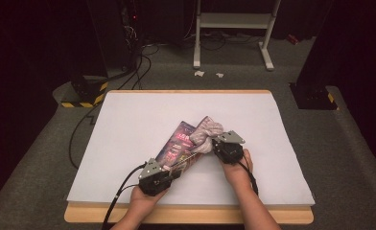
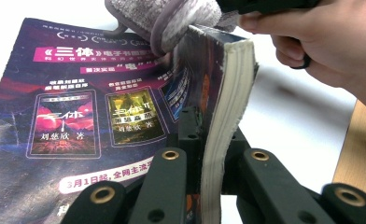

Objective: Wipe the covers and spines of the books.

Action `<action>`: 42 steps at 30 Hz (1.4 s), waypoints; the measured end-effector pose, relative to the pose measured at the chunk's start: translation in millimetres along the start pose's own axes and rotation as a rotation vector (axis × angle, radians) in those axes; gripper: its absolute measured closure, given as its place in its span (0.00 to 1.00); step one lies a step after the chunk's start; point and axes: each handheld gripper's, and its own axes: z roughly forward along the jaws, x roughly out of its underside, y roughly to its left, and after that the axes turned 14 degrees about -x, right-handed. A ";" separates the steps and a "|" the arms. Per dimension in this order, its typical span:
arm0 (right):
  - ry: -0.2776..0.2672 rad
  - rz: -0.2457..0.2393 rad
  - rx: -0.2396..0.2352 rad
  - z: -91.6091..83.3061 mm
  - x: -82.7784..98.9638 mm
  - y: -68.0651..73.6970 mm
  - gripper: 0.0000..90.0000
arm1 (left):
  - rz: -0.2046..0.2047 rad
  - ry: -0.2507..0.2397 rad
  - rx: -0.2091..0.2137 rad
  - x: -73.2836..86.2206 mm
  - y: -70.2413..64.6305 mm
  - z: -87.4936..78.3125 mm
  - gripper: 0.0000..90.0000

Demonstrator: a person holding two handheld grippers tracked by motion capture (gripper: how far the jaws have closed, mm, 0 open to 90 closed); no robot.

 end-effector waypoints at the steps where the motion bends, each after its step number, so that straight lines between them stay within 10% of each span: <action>1: 0.005 0.002 0.008 1.1 0.4 -2.8 0.74 | 0.000 0.000 0.000 0.0 0.0 0.0 0.93; 15: 0.078 0.067 0.102 18.0 7.6 -45.0 0.74 | -0.001 -0.009 0.000 -0.5 1.8 -1.6 0.93; 30: 0.018 -0.047 0.081 3.3 1.4 -4.3 0.74 | -0.003 -0.012 0.000 -0.3 1.6 -2.0 0.93; 42: -0.068 -0.137 -0.073 -13.6 -8.9 49.6 0.74 | -0.004 -0.008 0.000 -0.2 1.5 -1.4 0.93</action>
